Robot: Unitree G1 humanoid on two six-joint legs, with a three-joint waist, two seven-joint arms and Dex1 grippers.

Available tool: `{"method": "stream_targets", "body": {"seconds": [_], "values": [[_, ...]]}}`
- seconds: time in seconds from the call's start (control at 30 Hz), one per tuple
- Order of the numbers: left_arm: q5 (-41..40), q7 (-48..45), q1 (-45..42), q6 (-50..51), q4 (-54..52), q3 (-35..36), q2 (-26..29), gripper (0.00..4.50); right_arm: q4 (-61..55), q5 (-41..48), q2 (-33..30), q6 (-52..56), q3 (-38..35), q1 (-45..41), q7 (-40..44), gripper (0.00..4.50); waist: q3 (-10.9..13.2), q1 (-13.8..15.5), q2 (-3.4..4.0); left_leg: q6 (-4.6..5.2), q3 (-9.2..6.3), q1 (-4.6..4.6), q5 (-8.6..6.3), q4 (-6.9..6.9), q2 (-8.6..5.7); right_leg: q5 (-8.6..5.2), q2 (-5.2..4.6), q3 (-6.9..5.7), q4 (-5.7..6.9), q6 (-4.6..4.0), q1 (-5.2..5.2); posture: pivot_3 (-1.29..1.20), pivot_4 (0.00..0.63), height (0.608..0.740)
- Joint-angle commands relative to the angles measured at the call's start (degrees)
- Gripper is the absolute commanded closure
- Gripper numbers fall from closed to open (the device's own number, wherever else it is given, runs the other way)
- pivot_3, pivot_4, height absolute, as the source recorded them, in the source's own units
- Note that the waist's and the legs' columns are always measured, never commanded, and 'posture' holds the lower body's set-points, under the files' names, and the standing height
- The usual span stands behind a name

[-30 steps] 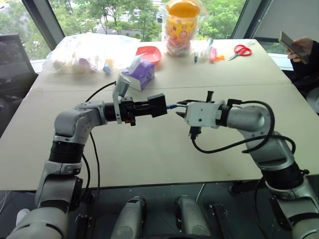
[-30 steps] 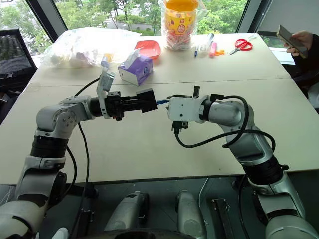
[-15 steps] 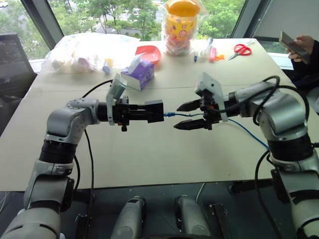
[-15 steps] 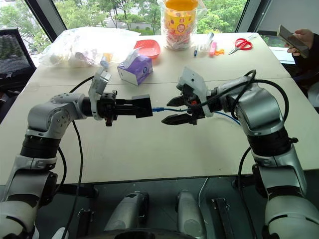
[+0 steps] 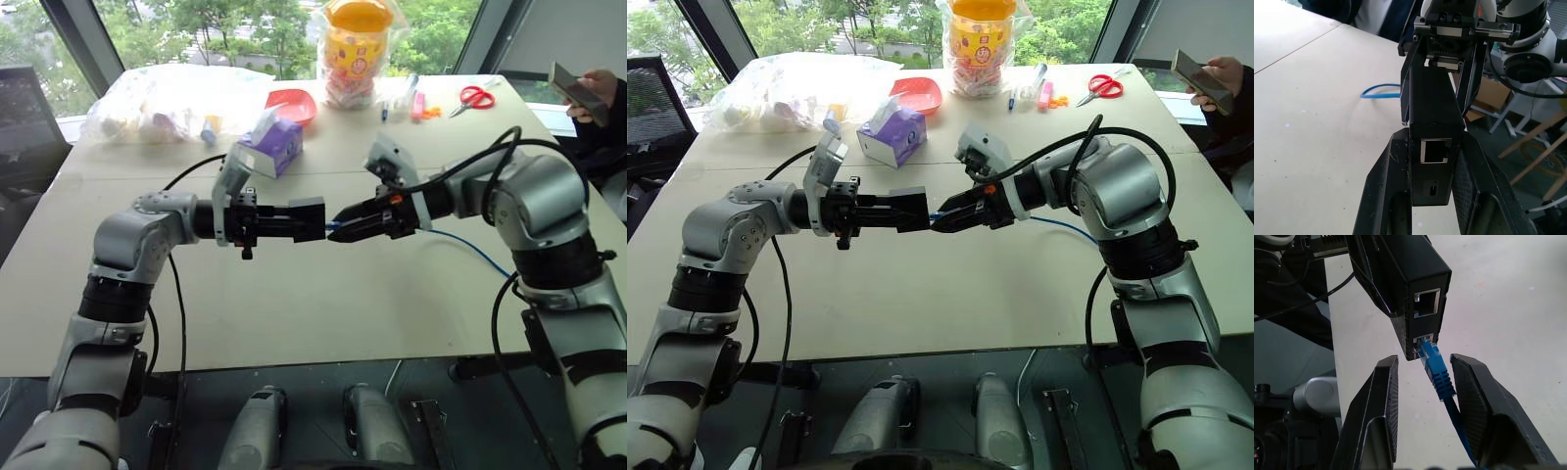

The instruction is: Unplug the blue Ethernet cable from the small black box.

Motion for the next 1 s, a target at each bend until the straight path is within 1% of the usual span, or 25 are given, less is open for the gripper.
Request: {"method": "stream_targets", "body": {"seconds": [0.03, 0.4, 0.6, 0.63, 0.67, 0.7, 0.73, 1.0], "values": [[0.1, -0.3, -0.1, -1.4, -2.3, 0.1, 0.3, 4.02, -0.1, 1.2, -0.4, -1.0, 0.3, -2.0, 0.3, 2.74, 0.0, 0.0, 0.00, 0.00, 0.00, 0.00, 0.00, 0.00, 0.00, 0.00, 0.00, 0.00, 0.00, 0.01, 0.00, 0.00, 0.150, 0.740], [0.4, -1.3, 1.3, -1.3, -4.4, -0.5, 1.3, 4.02, 1.3, 1.1, -1.1, -3.0, 3.5, -3.5, 1.7, 2.74, 0.0, -0.1, 0.00, 0.00, 0.00, 0.00, 0.00, 0.00, 0.00, 0.00, 0.02, 0.00, 0.00, 0.01, -0.01, 0.00, 0.150, 0.740], [1.5, -3.1, 1.8, -2.6, -5.1, -2.4, 2.5, 4.02, 1.7, 0.8, -1.6, -3.6, 5.6, -4.4, 3.0, 2.74, 0.0, -0.1, 0.00, 0.00, 0.01, -0.01, 0.00, 0.00, 0.00, 0.00, 0.02, 0.00, 0.00, 0.01, -0.01, 0.00, 0.150, 0.740], [1.8, -3.4, 1.7, -2.8, -5.1, -2.7, 2.6, 4.02, 1.9, 0.7, -1.6, -3.8, 6.0, -4.6, 3.3, 3.29, 0.0, -0.1, 0.00, 0.00, 0.01, -0.01, 0.00, 0.00, 0.00, 0.00, 0.02, 0.00, 0.00, 0.01, -0.01, 0.00, 0.150, 0.740], [1.9, -3.6, 1.7, -3.0, -5.1, -2.9, 2.6, 4.02, 2.0, 0.6, -1.6, -4.0, 6.3, -4.7, 3.5, 3.57, 0.0, -0.1, 0.00, 0.00, 0.01, -0.01, 0.00, 0.00, 0.00, 0.00, 0.02, 0.00, 0.00, 0.01, -0.01, 0.00, 0.150, 0.740], [2.2, -3.8, 1.7, -3.2, -5.1, -3.1, 2.7, 4.02, 2.1, 0.5, -1.7, -4.2, 6.6, -4.8, 3.7, 4.09, 0.0, -0.1, 0.00, 0.00, 0.00, -0.01, 0.00, 0.00, 0.00, 0.00, 0.02, 0.00, 0.00, 0.01, -0.02, 0.00, 0.150, 0.740], [2.4, -4.1, 1.7, -3.5, -5.2, -3.4, 2.8, 4.02, 2.2, 0.3, -1.7, -4.5, 7.0, -5.0, 4.0, 4.48, 0.0, -0.1, 0.01, 0.00, 0.01, -0.01, 0.00, 0.00, 0.01, 0.00, 0.02, 0.00, 0.00, 0.01, -0.02, 0.00, 0.150, 0.740], [2.5, -4.0, 1.2, -3.7, -4.6, -3.3, 2.6, 4.02, 1.4, -0.6, -1.8, -5.7, 9.6, -4.7, 4.7, 4.48, 0.0, -0.1, 0.01, 0.00, 0.01, -0.03, 0.00, 0.02, 0.01, 0.00, 0.02, 0.00, 0.00, 0.01, -0.03, 0.00, 0.150, 0.740]]}}
